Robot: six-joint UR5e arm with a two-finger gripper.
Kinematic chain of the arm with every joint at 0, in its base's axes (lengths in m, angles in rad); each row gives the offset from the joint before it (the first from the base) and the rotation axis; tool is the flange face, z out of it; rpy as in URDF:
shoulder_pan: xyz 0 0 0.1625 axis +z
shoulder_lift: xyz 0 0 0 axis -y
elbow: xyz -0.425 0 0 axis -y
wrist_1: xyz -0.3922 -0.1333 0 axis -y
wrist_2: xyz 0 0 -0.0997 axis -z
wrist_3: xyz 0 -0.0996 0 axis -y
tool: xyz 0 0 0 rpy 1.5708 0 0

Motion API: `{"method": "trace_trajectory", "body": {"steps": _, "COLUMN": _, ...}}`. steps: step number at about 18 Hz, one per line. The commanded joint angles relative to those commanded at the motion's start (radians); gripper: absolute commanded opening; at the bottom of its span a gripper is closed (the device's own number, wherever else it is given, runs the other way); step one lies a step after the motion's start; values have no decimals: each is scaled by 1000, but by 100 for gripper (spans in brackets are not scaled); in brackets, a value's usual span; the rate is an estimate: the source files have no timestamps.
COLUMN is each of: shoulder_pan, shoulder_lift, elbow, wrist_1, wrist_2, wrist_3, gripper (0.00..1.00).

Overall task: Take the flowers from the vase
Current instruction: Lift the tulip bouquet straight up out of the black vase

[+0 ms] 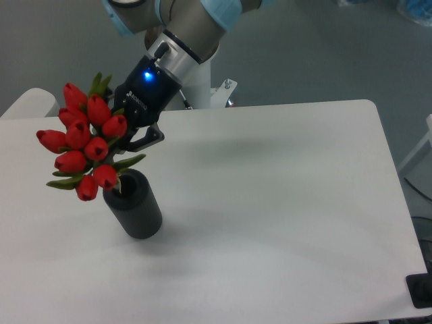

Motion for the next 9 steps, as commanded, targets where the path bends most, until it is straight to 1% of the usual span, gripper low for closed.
{"method": "trace_trajectory", "body": {"steps": 5, "shoulder_pan": 29, "shoulder_lift": -3, "elbow": 48, "wrist_1": -2, "wrist_2": -2, "wrist_3": -32, "gripper": 36}}
{"method": "trace_trajectory", "body": {"steps": 9, "shoulder_pan": 46, "shoulder_lift": -3, "elbow": 63, "wrist_1": -2, "wrist_2": -6, "wrist_3": -32, "gripper": 36}}
